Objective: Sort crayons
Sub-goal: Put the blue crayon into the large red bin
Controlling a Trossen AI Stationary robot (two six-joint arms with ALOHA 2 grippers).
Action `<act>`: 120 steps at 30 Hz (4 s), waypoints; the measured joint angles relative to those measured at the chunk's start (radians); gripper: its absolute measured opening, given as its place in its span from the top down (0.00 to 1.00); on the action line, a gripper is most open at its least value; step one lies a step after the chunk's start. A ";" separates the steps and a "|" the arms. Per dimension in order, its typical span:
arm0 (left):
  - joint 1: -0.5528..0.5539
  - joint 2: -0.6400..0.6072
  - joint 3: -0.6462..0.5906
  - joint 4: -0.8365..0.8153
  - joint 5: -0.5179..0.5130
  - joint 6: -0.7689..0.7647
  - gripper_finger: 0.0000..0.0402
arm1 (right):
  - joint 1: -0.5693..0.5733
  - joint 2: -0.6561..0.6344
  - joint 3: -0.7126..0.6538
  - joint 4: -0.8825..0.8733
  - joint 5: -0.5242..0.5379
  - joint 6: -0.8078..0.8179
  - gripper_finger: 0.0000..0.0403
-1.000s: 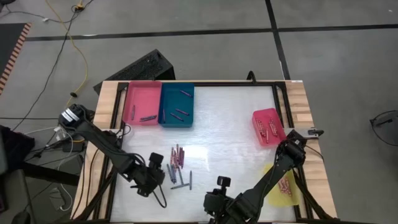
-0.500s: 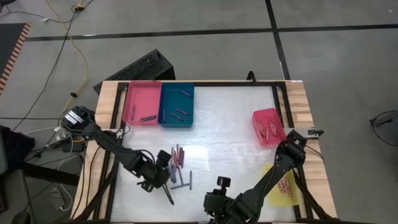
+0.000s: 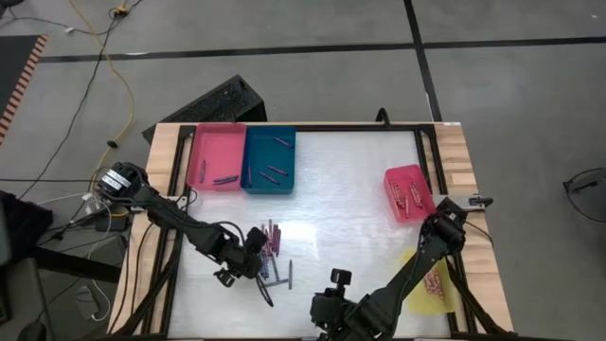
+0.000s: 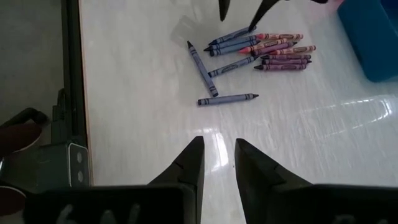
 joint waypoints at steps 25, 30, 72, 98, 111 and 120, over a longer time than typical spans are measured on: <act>0.022 -0.001 -0.037 0.021 0.013 0.035 0.71 | 0.000 0.000 0.000 0.010 -0.003 0.001 0.79; 0.022 -0.001 -0.037 0.035 0.014 0.050 0.72 | 0.000 0.000 0.000 0.010 -0.003 0.000 0.79; 0.045 0.055 -0.035 0.003 0.075 0.007 0.96 | 0.012 0.000 0.000 0.031 -0.005 0.012 0.79; -0.157 -0.336 -0.039 0.209 -0.433 -0.419 0.99 | 0.007 0.000 0.000 0.088 0.469 0.094 0.79; -0.298 -0.488 -0.038 0.376 -0.561 -0.223 0.99 | -0.149 0.001 0.000 0.296 0.437 -0.272 0.79; -0.340 -0.571 -0.038 0.370 -0.562 -0.178 0.99 | -0.326 0.001 0.000 0.657 -0.099 -0.750 0.79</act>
